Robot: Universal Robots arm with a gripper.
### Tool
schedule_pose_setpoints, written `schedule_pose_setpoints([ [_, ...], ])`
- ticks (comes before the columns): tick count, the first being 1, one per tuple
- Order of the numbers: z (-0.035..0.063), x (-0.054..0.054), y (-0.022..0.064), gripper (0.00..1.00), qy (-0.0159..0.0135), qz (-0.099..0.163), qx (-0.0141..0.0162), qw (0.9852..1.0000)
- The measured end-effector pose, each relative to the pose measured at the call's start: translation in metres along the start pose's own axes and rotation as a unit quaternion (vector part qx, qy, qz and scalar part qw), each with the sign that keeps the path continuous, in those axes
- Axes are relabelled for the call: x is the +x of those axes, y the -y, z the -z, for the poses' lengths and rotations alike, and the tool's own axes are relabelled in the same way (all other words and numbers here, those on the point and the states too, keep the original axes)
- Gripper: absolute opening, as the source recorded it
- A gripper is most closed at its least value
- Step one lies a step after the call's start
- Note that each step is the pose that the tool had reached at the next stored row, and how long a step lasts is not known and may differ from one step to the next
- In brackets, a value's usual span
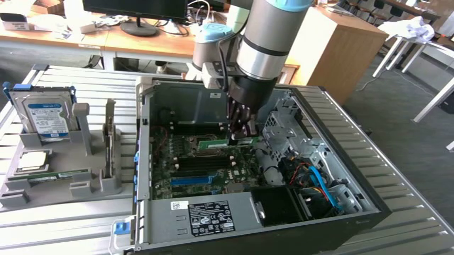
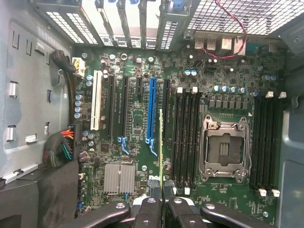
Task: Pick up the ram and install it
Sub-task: 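Insert the ram into the slot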
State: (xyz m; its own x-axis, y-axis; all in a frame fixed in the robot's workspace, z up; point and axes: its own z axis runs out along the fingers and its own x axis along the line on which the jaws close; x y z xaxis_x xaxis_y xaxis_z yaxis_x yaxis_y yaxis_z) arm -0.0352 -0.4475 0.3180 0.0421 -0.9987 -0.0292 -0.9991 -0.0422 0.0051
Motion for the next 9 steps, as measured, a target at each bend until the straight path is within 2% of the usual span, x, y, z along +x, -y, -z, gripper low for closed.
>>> schedule_pose_setpoints([
  [9, -0.0025, 0.0001, 0.0, 0.13, 0.0, 0.0, 0.0, 1.0],
])
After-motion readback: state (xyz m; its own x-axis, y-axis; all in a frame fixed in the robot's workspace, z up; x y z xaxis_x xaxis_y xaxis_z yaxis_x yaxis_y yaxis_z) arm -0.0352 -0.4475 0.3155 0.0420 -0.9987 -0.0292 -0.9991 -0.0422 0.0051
